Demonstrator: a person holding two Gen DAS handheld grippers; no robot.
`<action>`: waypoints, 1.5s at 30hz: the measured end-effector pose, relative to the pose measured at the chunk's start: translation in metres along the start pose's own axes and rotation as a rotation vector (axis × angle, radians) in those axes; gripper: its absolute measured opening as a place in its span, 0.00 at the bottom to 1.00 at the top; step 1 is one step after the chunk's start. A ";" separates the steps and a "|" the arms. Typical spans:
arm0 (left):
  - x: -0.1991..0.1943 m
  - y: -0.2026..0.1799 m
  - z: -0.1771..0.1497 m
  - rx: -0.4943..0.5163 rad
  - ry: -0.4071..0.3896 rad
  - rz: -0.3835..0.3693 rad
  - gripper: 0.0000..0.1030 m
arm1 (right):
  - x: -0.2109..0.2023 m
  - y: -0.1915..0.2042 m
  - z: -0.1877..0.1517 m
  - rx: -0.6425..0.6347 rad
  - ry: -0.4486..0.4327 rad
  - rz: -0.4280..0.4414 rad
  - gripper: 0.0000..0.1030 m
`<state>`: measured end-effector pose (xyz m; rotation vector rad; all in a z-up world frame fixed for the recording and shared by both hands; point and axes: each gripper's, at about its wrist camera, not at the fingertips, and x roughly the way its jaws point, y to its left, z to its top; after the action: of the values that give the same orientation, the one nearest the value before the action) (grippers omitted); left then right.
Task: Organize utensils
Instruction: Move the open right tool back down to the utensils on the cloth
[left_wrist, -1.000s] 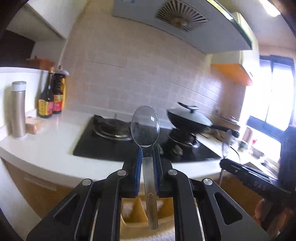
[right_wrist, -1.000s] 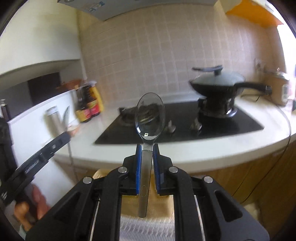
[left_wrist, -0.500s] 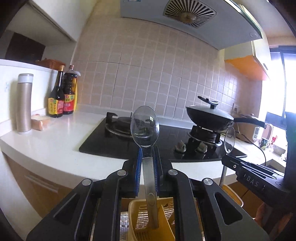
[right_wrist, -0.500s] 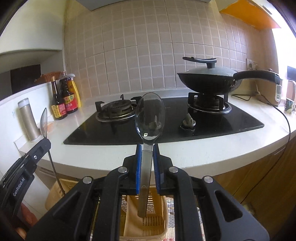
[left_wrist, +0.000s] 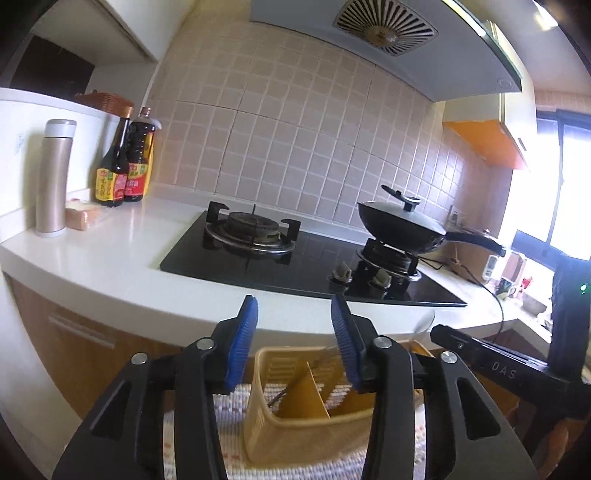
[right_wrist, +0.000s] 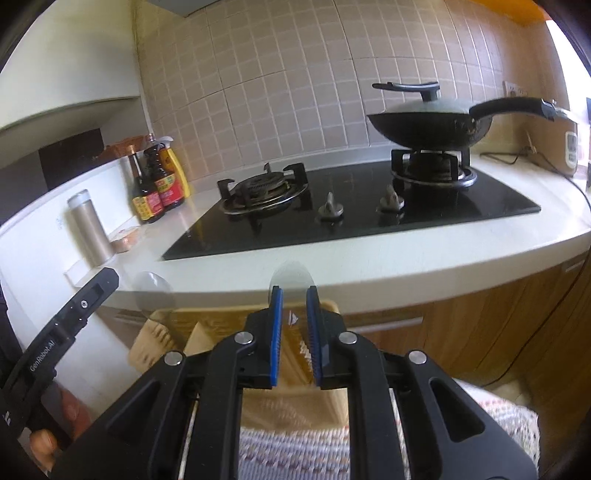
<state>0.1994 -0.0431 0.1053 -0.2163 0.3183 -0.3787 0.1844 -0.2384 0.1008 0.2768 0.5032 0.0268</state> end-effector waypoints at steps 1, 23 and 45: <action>-0.008 0.001 0.001 -0.004 0.004 -0.006 0.42 | -0.005 0.000 -0.002 0.004 0.008 0.012 0.12; -0.089 0.016 -0.083 -0.002 0.602 0.000 0.48 | -0.087 -0.014 -0.078 -0.006 0.355 0.016 0.19; -0.079 0.029 -0.177 0.107 0.883 0.017 0.26 | -0.044 -0.012 -0.193 0.053 0.889 -0.059 0.19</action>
<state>0.0791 -0.0116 -0.0459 0.0743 1.1646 -0.4592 0.0529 -0.2051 -0.0439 0.2947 1.3962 0.0806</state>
